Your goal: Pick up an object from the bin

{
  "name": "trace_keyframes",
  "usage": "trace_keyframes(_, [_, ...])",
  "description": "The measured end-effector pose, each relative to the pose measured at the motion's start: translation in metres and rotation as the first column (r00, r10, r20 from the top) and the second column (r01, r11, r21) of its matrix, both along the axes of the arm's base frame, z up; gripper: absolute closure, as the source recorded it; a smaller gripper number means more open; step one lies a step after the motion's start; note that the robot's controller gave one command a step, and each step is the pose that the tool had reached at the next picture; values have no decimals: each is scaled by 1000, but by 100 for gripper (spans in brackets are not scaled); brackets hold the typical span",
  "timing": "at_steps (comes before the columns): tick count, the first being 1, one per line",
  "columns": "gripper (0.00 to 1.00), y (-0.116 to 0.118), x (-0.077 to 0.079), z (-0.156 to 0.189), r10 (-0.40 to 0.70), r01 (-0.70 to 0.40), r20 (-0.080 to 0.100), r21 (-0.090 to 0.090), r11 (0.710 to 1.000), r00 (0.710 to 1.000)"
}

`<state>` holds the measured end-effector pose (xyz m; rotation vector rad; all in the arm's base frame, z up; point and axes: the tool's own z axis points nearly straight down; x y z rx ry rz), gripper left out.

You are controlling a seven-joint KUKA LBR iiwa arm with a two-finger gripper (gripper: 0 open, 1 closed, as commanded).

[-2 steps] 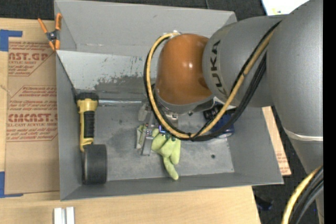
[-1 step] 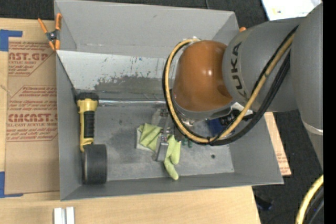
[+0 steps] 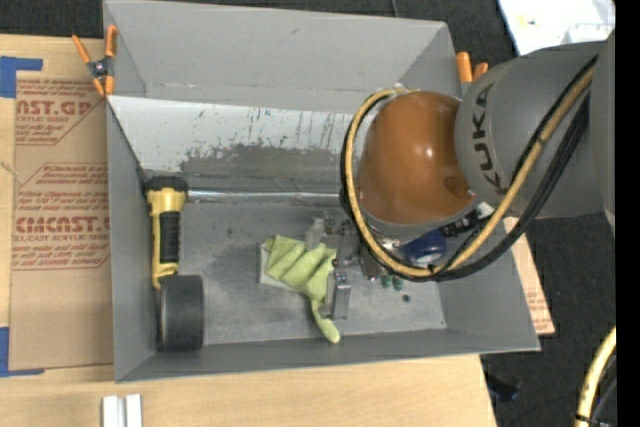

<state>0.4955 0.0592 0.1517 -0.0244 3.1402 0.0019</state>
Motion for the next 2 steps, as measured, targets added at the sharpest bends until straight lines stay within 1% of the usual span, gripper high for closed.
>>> trace_keyframes(1, [0,5,1,-43,-79,79,0,0,997,997])
trace_keyframes(2, [0,-2,24,-80,92,-92,4,-1,996,996])
